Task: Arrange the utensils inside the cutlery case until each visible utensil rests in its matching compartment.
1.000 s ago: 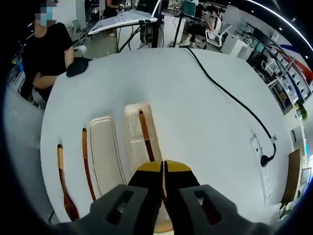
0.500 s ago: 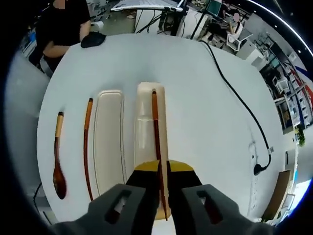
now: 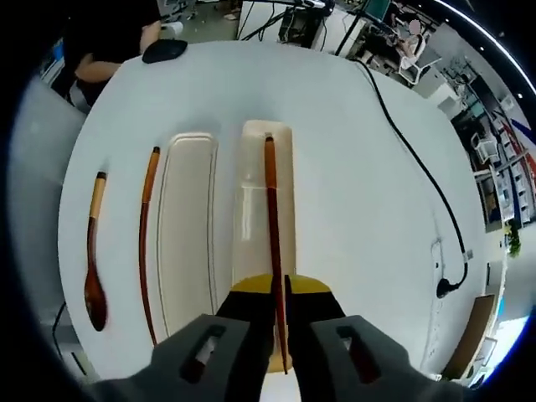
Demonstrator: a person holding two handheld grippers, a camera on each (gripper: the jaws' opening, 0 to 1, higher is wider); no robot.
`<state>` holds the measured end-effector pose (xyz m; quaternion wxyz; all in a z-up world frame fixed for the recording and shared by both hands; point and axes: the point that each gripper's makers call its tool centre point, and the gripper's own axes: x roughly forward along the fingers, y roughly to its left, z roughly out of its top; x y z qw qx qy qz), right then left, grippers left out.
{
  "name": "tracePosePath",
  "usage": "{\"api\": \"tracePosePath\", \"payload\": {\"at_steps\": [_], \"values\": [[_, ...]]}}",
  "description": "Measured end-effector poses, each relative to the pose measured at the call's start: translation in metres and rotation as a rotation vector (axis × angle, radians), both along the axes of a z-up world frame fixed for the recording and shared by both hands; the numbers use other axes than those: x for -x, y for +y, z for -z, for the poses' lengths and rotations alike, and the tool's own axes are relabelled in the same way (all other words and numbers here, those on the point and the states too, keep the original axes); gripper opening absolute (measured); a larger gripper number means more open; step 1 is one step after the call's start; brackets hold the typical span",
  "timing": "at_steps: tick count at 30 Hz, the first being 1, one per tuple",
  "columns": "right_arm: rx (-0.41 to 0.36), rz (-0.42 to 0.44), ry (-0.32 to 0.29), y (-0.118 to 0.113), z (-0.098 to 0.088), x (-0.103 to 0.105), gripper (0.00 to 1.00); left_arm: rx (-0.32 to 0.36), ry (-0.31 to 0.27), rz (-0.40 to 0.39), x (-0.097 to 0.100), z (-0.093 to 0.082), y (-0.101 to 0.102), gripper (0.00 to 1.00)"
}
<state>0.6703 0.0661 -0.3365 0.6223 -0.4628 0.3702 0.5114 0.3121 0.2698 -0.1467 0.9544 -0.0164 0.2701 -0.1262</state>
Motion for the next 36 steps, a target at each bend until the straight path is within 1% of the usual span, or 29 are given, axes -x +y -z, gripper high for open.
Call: {"api": "tracePosePath", "payload": {"at_steps": [1, 3, 4, 7, 8, 9, 11, 12, 13, 15, 18, 22, 23, 25, 27, 28, 29, 30, 32, 33, 34, 35, 36], "values": [[0.004, 0.005, 0.005, 0.000, 0.000, 0.001, 0.02, -0.001, 0.000, 0.000, 0.000, 0.000, 0.000, 0.72], [0.028, 0.003, -0.023, -0.002, 0.001, 0.003, 0.02, -0.001, 0.003, -0.004, 0.001, 0.001, 0.001, 0.72], [0.037, 0.007, -0.026, -0.003, 0.002, 0.003, 0.02, -0.002, 0.003, -0.005, 0.001, 0.001, 0.002, 0.72], [0.045, 0.009, -0.012, -0.005, 0.010, 0.002, 0.01, -0.004, 0.004, -0.007, 0.001, 0.001, 0.002, 0.72], [0.053, 0.013, -0.021, -0.006, 0.012, 0.001, 0.01, -0.003, 0.005, -0.008, 0.001, 0.001, 0.002, 0.72], [0.054, 0.023, -0.048, -0.006, 0.011, -0.003, 0.01, -0.003, 0.006, -0.009, 0.001, 0.001, 0.002, 0.72], [0.028, 0.054, -0.042, -0.004, 0.011, -0.004, 0.01, -0.004, 0.008, -0.008, 0.002, 0.002, 0.002, 0.72], [-0.016, 0.085, -0.024, 0.000, 0.010, -0.003, 0.01, -0.005, 0.010, -0.007, 0.002, 0.002, 0.002, 0.72], [-0.032, 0.092, -0.025, 0.002, 0.008, -0.005, 0.01, -0.005, 0.010, -0.007, 0.002, 0.003, 0.002, 0.72], [-0.031, 0.082, -0.039, -0.001, 0.009, -0.009, 0.01, -0.005, 0.011, -0.008, 0.001, 0.003, 0.002, 0.72], [-0.058, 0.057, -0.059, 0.004, 0.007, -0.009, 0.01, -0.004, 0.010, -0.008, 0.001, 0.003, 0.001, 0.72], [-0.042, 0.053, -0.069, 0.004, 0.013, -0.012, 0.01, -0.005, 0.013, -0.002, 0.001, 0.003, 0.000, 0.72], [-0.046, 0.063, -0.060, 0.004, 0.010, -0.010, 0.01, -0.006, 0.013, 0.000, 0.001, 0.003, -0.001, 0.72], [-0.043, 0.081, -0.047, 0.003, 0.015, -0.009, 0.01, -0.006, 0.014, 0.001, 0.001, 0.003, -0.001, 0.72], [-0.038, 0.093, -0.052, 0.001, 0.020, -0.011, 0.00, -0.006, 0.015, 0.001, 0.001, 0.003, -0.001, 0.72], [-0.043, 0.108, -0.044, 0.000, 0.020, -0.010, 0.01, -0.008, 0.018, 0.000, 0.002, 0.004, -0.001, 0.72], [-0.051, 0.112, -0.050, -0.001, 0.021, -0.013, 0.01, -0.010, 0.017, 0.000, 0.002, 0.004, 0.000, 0.72], [-0.051, 0.127, -0.052, -0.001, 0.021, -0.014, 0.01, -0.008, 0.015, -0.002, 0.002, 0.003, 0.000, 0.72], [-0.048, 0.128, -0.072, -0.002, 0.020, -0.017, 0.01, -0.005, 0.019, -0.005, 0.003, 0.004, 0.001, 0.72], [-0.043, 0.151, -0.074, -0.003, 0.019, -0.017, 0.01, -0.008, 0.020, -0.004, 0.003, 0.005, 0.001, 0.72], [-0.048, 0.161, -0.071, -0.003, 0.018, -0.016, 0.01, -0.010, 0.020, -0.004, 0.003, 0.005, 0.001, 0.72], [-0.080, 0.153, -0.071, 0.001, 0.015, -0.014, 0.02, -0.008, 0.020, -0.005, 0.003, 0.005, 0.001, 0.72], [-0.077, 0.152, -0.070, 0.001, 0.016, -0.014, 0.01, -0.006, 0.020, -0.006, 0.003, 0.005, 0.000, 0.72]]}}
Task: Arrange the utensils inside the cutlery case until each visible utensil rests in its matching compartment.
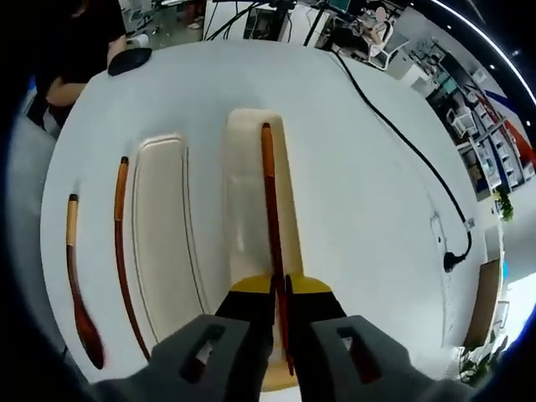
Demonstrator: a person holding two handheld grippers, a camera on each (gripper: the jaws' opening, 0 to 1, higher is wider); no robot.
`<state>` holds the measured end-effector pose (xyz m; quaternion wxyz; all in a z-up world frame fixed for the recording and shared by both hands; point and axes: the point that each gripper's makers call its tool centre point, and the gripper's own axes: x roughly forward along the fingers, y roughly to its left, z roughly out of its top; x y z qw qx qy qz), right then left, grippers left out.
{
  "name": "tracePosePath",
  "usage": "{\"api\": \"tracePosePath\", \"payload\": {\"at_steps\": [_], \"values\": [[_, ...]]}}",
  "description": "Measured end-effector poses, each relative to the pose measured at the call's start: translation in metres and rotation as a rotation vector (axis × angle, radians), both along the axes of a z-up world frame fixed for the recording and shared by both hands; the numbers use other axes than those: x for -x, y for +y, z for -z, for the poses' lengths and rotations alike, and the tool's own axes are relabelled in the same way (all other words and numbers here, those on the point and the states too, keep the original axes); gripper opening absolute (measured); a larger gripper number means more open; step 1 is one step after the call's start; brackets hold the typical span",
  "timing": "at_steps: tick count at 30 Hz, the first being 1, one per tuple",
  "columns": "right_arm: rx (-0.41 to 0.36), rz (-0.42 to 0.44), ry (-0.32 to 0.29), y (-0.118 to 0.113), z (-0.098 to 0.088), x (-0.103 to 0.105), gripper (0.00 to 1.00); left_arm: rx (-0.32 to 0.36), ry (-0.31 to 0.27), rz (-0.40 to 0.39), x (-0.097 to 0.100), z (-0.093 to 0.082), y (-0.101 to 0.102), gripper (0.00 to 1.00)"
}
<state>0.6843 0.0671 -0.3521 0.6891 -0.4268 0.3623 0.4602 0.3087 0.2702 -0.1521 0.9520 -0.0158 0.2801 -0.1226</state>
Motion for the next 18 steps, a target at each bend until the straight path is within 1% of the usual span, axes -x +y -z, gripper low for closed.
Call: {"api": "tracePosePath", "payload": {"at_steps": [1, 2, 3, 4, 6, 7, 9, 10, 12, 13, 14, 16, 17, 18], "values": [[0.011, -0.007, -0.010, 0.001, 0.003, -0.002, 0.00, 0.001, 0.000, 0.000, 0.000, 0.000, 0.000, 0.72], [0.035, -0.028, -0.033, 0.000, 0.002, -0.004, 0.00, -0.001, -0.001, 0.002, 0.000, 0.000, 0.000, 0.72], [0.028, -0.028, -0.033, 0.002, 0.002, -0.003, 0.00, -0.001, 0.000, 0.005, 0.000, 0.000, 0.000, 0.72], [0.022, -0.026, -0.016, 0.004, 0.002, -0.001, 0.00, -0.002, -0.001, 0.007, -0.001, 0.000, -0.001, 0.72], [0.026, -0.026, -0.017, 0.008, 0.002, 0.000, 0.00, -0.001, -0.001, 0.008, -0.001, 0.000, -0.001, 0.72], [0.013, -0.029, -0.025, 0.014, -0.001, 0.002, 0.00, -0.002, -0.001, 0.009, -0.001, 0.000, -0.001, 0.72], [-0.018, -0.058, -0.020, 0.025, -0.004, 0.008, 0.00, -0.007, -0.006, 0.010, -0.002, -0.001, 0.000, 0.72], [-0.025, -0.073, -0.023, 0.030, -0.007, 0.014, 0.00, 0.002, -0.008, 0.006, -0.002, -0.001, 0.001, 0.72], [-0.034, -0.089, -0.010, 0.036, -0.006, 0.019, 0.00, 0.038, 0.002, -0.005, -0.002, 0.000, 0.000, 0.71], [-0.030, -0.084, -0.009, 0.038, -0.005, 0.018, 0.00, 0.041, -0.002, -0.008, -0.003, 0.000, 0.001, 0.71], [-0.066, -0.070, 0.017, 0.042, -0.006, 0.019, 0.02, 0.037, -0.005, -0.010, -0.003, -0.001, 0.001, 0.71], [-0.096, -0.041, 0.033, 0.045, -0.009, 0.017, 0.06, 0.030, -0.006, -0.012, -0.003, -0.002, 0.002, 0.71], [-0.094, -0.051, 0.032, 0.045, -0.010, 0.015, 0.07, 0.029, -0.006, -0.011, -0.002, -0.002, 0.002, 0.71], [-0.100, -0.064, 0.040, 0.047, -0.014, 0.019, 0.07, 0.029, -0.004, -0.010, -0.002, -0.002, 0.002, 0.71]]}}
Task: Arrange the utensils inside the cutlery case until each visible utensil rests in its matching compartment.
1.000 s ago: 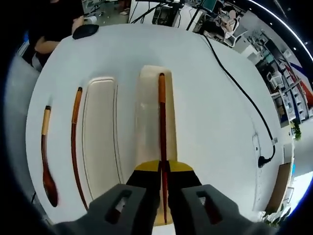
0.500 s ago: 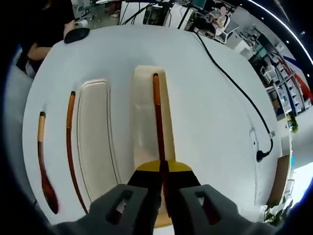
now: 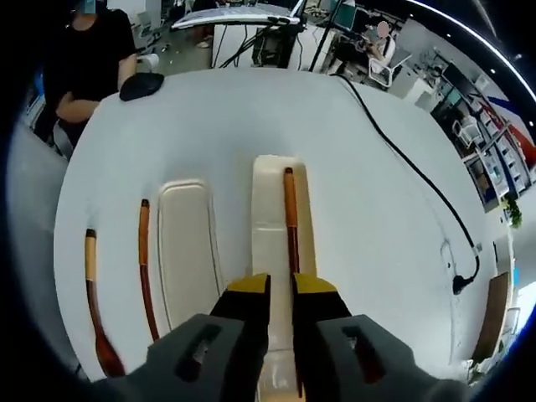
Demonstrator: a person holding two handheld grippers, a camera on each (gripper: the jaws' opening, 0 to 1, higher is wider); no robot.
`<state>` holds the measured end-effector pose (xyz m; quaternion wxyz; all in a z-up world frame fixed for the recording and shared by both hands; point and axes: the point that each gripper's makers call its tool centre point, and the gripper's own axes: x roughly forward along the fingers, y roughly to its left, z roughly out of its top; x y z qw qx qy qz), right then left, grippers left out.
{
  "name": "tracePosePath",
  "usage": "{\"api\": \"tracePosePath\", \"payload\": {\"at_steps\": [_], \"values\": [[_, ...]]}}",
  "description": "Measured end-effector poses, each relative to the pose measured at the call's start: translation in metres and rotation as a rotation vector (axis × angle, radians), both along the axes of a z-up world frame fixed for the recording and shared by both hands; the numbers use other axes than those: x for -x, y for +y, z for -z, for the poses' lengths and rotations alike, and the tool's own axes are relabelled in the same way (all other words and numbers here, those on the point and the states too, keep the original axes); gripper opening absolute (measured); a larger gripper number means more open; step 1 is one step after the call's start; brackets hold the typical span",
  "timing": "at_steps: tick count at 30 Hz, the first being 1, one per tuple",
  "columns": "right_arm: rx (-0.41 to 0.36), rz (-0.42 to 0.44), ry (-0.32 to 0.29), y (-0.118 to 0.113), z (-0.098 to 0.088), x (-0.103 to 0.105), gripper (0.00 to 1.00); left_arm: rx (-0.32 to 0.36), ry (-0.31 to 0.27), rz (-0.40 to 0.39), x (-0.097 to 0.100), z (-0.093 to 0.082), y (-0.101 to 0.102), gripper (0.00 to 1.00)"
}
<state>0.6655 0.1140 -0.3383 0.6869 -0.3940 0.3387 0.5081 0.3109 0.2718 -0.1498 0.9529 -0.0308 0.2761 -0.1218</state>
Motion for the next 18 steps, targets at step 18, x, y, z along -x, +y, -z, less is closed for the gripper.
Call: {"api": "tracePosePath", "payload": {"at_steps": [18], "values": [[-0.022, -0.072, 0.071, 0.022, -0.001, 0.015, 0.06, -0.009, -0.001, 0.007, 0.000, -0.001, 0.000, 0.70]]}}
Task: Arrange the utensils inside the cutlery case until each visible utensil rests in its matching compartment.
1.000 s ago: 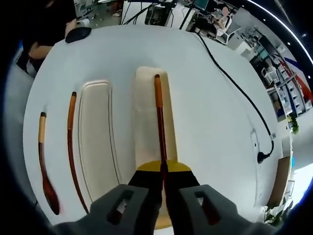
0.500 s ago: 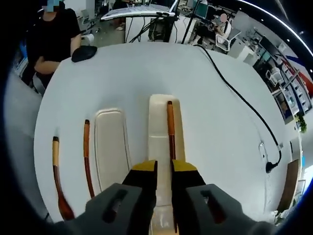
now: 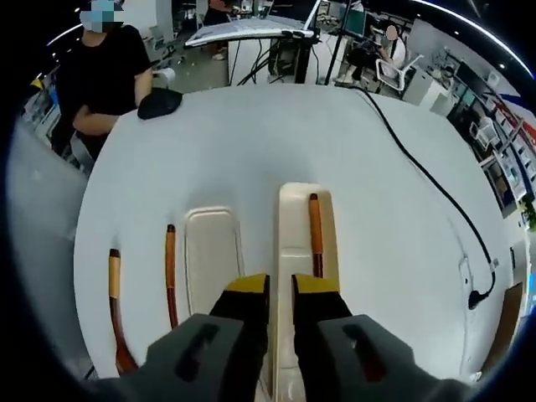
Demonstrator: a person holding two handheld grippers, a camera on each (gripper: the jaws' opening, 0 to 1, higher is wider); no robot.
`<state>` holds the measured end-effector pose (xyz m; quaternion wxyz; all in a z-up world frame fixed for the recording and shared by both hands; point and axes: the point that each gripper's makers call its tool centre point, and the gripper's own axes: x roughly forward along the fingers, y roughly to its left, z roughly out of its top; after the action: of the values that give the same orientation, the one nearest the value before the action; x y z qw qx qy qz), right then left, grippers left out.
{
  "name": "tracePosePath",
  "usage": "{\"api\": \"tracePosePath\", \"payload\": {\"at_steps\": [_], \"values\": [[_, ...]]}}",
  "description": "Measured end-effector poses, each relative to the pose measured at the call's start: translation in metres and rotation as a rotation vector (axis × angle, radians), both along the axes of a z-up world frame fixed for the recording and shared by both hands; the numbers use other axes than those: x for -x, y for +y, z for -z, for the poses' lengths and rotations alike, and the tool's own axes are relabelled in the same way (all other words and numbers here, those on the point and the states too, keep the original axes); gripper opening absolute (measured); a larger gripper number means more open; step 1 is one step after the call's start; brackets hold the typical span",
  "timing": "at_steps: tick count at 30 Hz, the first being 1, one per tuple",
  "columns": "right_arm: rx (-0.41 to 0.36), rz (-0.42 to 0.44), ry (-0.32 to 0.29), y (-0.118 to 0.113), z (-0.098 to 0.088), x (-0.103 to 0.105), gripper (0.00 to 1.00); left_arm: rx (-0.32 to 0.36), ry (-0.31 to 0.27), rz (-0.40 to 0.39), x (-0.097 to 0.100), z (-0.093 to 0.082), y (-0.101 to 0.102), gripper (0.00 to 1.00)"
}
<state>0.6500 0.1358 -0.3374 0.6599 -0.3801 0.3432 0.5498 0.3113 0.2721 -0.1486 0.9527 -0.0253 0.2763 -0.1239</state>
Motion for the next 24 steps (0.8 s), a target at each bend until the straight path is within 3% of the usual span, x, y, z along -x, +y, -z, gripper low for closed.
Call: {"api": "tracePosePath", "payload": {"at_steps": [3, 14, 24], "values": [[0.040, -0.039, -0.024, -0.005, 0.005, -0.002, 0.00, -0.002, 0.000, -0.005, 0.001, 0.000, 0.001, 0.71], [0.075, -0.058, -0.024, -0.021, 0.003, 0.007, 0.00, 0.003, -0.011, -0.016, 0.002, -0.002, 0.003, 0.71], [0.069, -0.012, 0.000, -0.028, 0.003, 0.015, 0.00, 0.009, -0.018, -0.010, 0.001, -0.003, 0.001, 0.71]]}}
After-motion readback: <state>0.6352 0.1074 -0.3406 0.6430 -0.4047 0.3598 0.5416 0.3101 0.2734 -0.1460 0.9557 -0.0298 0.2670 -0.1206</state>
